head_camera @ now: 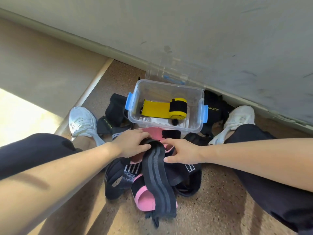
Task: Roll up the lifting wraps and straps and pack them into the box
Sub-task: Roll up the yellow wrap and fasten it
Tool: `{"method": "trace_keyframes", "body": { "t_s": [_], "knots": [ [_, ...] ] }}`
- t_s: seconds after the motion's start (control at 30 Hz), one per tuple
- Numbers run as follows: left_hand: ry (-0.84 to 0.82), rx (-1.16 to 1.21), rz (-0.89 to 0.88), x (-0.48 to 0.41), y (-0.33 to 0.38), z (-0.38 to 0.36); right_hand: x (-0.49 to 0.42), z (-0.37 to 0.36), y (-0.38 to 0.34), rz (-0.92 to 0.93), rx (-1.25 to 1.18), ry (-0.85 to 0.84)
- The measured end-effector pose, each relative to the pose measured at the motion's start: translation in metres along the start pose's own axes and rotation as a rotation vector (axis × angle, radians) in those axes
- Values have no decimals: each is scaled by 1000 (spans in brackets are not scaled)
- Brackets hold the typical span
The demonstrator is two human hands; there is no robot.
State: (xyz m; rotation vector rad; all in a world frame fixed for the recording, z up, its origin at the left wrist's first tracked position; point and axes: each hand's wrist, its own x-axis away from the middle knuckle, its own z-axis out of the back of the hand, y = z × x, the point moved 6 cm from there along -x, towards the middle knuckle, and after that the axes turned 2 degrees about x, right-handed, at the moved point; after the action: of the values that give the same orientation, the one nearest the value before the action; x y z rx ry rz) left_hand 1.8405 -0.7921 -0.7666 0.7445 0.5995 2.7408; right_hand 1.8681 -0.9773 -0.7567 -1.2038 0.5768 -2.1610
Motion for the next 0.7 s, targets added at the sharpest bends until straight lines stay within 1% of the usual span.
{"method": "trace_keyframes", "body": {
  "t_s": [0.07,0.1,0.17,0.23,0.3,0.4,0.5,0.53,0.6,0.63,0.7],
  "knots": [
    [11,-15,-3,-2,2,6,-1,13,-5,16,0,141],
    [64,-20,-6,-2,3,12,-1,24,-7,19,-19,225],
    [238,17,-26,-3,4,29,-1,50,-7,15,-52,370],
    [418,66,-60,-4,5,45,-6,77,-3,-2,-47,466],
    [541,64,-85,-5,4,54,-14,99,3,-27,-11,510],
    [591,49,-78,-11,0,51,-30,122,14,-110,24,565],
    [640,74,-65,-14,-6,43,-55,128,38,-299,70,489],
    [654,86,-61,-15,-6,42,-64,126,47,-370,54,450],
    [669,110,-67,-16,-7,41,-78,121,57,-444,-30,423],
    [676,119,-77,-16,-7,41,-82,120,60,-446,-70,447],
    [686,126,-94,-15,-7,41,-87,121,60,-389,-111,555]
  ]
}}
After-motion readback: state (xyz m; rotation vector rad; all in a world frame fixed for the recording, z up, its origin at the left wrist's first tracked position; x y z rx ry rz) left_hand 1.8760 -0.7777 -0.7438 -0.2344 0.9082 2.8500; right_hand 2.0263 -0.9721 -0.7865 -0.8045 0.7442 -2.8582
